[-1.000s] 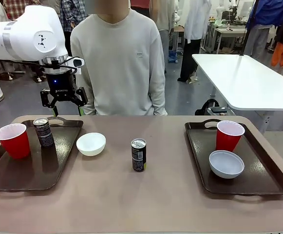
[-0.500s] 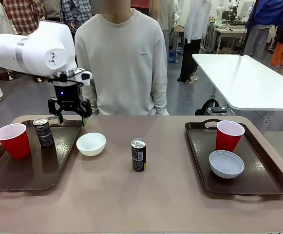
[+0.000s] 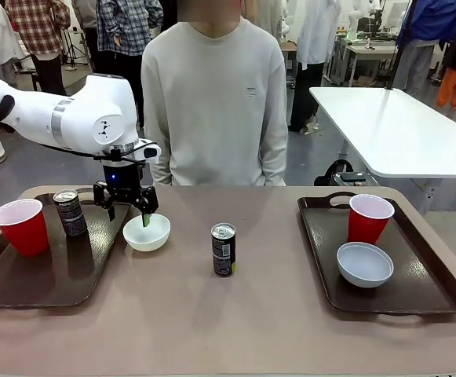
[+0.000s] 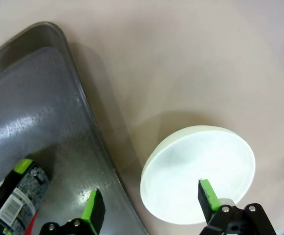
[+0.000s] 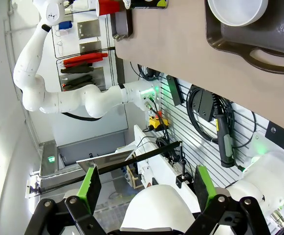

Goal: Prepare tableware on both trays.
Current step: Pick up a Picnic Bowl from the table and place it on a Handle tray.

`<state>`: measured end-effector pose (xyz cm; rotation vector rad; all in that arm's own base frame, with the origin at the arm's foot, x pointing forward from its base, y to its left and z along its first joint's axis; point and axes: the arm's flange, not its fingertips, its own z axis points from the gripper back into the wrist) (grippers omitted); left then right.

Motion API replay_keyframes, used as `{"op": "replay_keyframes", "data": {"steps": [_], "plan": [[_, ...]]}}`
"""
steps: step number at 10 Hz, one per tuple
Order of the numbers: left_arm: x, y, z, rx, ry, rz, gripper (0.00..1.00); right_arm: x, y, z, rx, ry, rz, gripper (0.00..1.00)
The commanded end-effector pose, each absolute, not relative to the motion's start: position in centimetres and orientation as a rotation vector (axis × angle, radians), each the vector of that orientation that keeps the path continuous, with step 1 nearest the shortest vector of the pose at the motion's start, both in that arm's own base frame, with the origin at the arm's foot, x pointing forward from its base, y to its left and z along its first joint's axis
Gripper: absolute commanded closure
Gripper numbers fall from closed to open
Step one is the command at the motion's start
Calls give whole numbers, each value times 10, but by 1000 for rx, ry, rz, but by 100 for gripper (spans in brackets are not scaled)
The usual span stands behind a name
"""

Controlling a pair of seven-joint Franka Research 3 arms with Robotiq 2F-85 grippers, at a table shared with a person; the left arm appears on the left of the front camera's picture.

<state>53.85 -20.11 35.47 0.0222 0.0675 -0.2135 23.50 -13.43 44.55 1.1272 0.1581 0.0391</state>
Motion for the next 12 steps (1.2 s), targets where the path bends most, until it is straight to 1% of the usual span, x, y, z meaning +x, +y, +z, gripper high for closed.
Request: {"op": "replay_keyframes", "data": {"steps": [1,2,3,4,5,6,7,8,9,10,11,12], "plan": [[539,-201,358,20,48,-239,0,234,-133,448,1143,151,35,0],[541,-202,354,5,66,-249,17,234,-133,448,1143,151,35,0],[541,-203,349,-4,83,-254,17,234,-133,448,1143,151,35,0],[541,-204,347,-4,98,-256,35,234,-133,448,1143,151,35,0],[541,-204,346,-5,111,-259,19,234,-133,448,1143,151,35,0],[541,-205,344,-8,130,-261,52,234,-133,448,1143,151,35,0],[542,-206,343,-5,131,-260,34,234,-133,448,1143,151,35,0],[542,-205,343,-5,132,-262,70,234,-133,448,1143,151,35,0],[541,-204,343,-7,130,-261,52,234,-133,448,1143,151,35,0],[542,-204,343,-8,130,-257,87,234,-133,448,1143,151,35,0],[542,-204,343,-7,131,-255,69,234,-133,448,1143,151,35,0],[542,-204,343,-6,132,-252,100,234,-133,448,1143,151,35,0]]}}
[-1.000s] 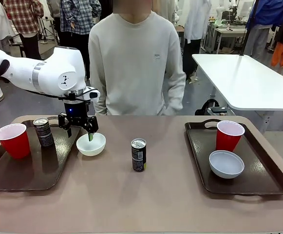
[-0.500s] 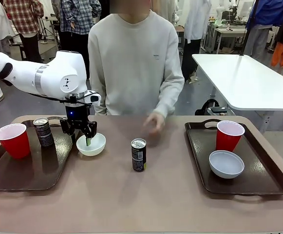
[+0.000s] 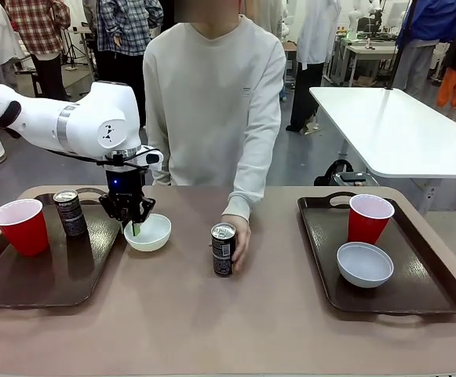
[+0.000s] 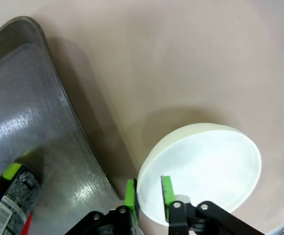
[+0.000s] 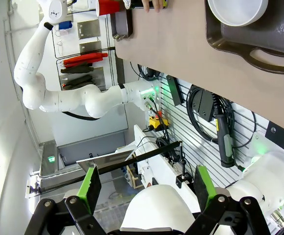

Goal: Prepare tableware on both trays.
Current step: Pick up a Picnic Bowl from the table and place it on a Handle tray.

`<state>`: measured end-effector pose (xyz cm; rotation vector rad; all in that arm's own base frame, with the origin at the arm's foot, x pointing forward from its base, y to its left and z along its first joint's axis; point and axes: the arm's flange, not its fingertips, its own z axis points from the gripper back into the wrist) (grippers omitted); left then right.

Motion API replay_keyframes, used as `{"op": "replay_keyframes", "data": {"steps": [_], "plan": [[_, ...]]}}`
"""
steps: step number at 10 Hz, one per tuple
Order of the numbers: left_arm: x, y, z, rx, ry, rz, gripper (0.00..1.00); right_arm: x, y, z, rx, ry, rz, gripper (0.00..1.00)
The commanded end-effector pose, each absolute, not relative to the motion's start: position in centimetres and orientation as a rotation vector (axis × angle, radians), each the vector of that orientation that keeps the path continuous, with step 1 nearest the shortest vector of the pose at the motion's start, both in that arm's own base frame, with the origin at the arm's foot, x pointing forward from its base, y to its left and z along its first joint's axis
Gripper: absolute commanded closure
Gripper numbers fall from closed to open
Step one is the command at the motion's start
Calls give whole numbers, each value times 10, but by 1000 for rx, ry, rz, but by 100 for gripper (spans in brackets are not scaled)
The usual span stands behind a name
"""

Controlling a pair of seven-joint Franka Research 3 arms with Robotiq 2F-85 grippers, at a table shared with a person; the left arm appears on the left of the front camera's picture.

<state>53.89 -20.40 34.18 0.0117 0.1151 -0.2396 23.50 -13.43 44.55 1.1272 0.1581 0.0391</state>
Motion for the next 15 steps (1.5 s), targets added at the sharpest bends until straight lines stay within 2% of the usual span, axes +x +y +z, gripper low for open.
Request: {"op": "replay_keyframes", "data": {"steps": [1,2,6,8,10,13,15], "plan": [[542,-204,343,-6,132,-249,87,234,-133,448,1143,151,35,0],[542,-203,344,-6,132,-247,100,234,-133,448,1143,151,35,0],[538,-201,360,-34,96,-224,100,234,-133,448,1143,151,35,0],[498,-189,446,-85,7,-175,100,234,-133,448,1143,151,35,0],[460,-165,488,-69,15,-197,100,234,-133,448,1143,151,35,0],[412,-116,497,-111,51,-181,100,234,-133,448,1143,151,35,0],[389,-86,490,-124,21,-147,100,234,-133,448,1143,151,35,0]]}}
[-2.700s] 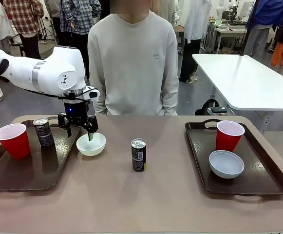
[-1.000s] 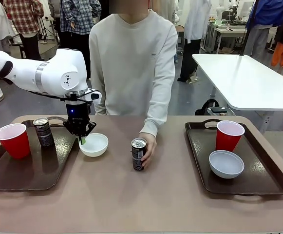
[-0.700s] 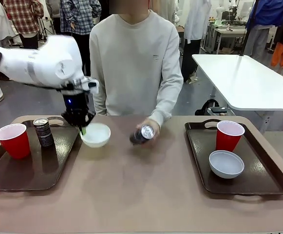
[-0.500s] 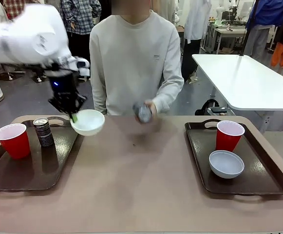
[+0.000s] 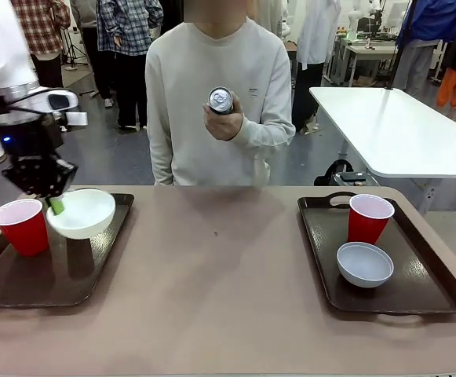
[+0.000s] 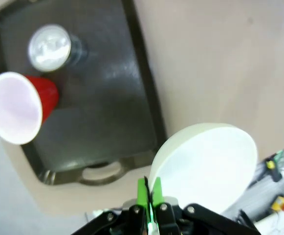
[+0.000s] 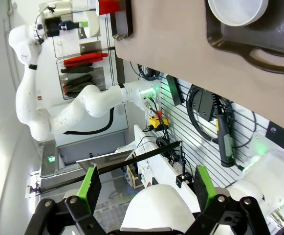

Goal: Prepare tableware on both trays.
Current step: Pick up a Picnic Bowl from the table and place it on a Handle tray.

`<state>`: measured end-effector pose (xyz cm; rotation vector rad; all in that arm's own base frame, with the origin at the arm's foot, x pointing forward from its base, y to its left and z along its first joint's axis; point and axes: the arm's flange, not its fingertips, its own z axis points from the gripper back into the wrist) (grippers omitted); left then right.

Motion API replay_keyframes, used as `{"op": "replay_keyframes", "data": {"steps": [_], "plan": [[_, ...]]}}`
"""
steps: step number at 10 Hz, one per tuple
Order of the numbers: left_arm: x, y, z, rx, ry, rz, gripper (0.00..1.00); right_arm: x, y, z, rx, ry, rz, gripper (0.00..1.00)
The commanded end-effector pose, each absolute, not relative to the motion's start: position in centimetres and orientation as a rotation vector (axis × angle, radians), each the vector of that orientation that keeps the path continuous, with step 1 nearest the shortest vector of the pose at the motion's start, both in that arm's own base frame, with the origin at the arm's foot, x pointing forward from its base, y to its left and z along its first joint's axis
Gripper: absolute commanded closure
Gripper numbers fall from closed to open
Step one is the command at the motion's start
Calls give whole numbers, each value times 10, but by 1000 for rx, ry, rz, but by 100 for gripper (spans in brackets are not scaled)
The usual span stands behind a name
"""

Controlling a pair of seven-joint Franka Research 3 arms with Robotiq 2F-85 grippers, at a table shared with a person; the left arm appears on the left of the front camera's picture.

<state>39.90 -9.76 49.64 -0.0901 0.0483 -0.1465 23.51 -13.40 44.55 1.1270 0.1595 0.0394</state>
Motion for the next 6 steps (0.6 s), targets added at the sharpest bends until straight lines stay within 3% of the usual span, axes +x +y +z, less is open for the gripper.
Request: {"op": "replay_keyframes", "data": {"steps": [1,6], "plan": [[388,-72,482,-120,9,-133,100,234,-133,448,1143,151,35,0],[432,-14,430,-83,-12,-99,100,234,-133,448,1143,151,35,0]]}}
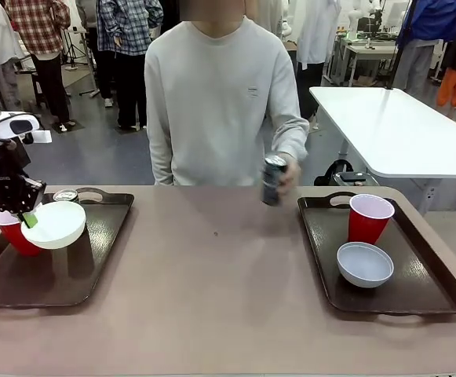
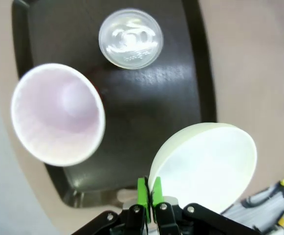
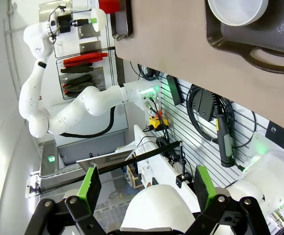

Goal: Prepare tableware on both trays.
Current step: Pick up a Picnic Bowl from the table and place it on a Handle tray.

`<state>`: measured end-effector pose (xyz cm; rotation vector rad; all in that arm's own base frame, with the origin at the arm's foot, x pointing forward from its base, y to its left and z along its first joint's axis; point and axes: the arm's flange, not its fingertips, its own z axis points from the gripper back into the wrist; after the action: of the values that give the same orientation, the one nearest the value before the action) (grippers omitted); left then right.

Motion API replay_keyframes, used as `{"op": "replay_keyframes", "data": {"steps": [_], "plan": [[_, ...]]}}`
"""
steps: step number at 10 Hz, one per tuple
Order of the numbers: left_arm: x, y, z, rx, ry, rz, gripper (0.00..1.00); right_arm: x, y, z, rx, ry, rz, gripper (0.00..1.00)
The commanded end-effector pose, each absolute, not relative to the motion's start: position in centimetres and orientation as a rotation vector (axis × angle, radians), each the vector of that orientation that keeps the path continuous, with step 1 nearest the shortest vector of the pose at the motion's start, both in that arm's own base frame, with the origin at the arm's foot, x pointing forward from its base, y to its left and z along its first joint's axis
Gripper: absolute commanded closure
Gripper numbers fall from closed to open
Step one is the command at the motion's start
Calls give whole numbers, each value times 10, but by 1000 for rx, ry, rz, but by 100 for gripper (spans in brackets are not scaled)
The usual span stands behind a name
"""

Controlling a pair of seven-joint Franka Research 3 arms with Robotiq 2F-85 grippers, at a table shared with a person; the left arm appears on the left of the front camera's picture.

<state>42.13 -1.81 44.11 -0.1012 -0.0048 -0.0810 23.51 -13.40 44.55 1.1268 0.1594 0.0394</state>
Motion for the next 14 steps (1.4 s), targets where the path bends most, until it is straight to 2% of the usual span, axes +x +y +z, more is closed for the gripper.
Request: {"op": "replay_keyframes", "data": {"steps": [1,4,10,11,12,13,14], "plan": [[440,-10,419,-67,-30,-78,100,234,-133,448,1143,151,35,0],[455,-10,387,-106,41,-66,100,234,-133,448,1143,151,35,0],[460,-29,364,-72,110,-110,100,234,-133,448,1143,151,35,0],[459,-27,364,-67,109,-113,79,234,-133,448,1143,151,35,0],[458,-26,365,-63,110,-116,76,234,-133,448,1143,151,35,0],[458,-25,365,-58,107,-116,60,234,-133,448,1143,151,35,0],[457,-25,367,-54,102,-116,56,234,-133,448,1143,151,35,0]]}}
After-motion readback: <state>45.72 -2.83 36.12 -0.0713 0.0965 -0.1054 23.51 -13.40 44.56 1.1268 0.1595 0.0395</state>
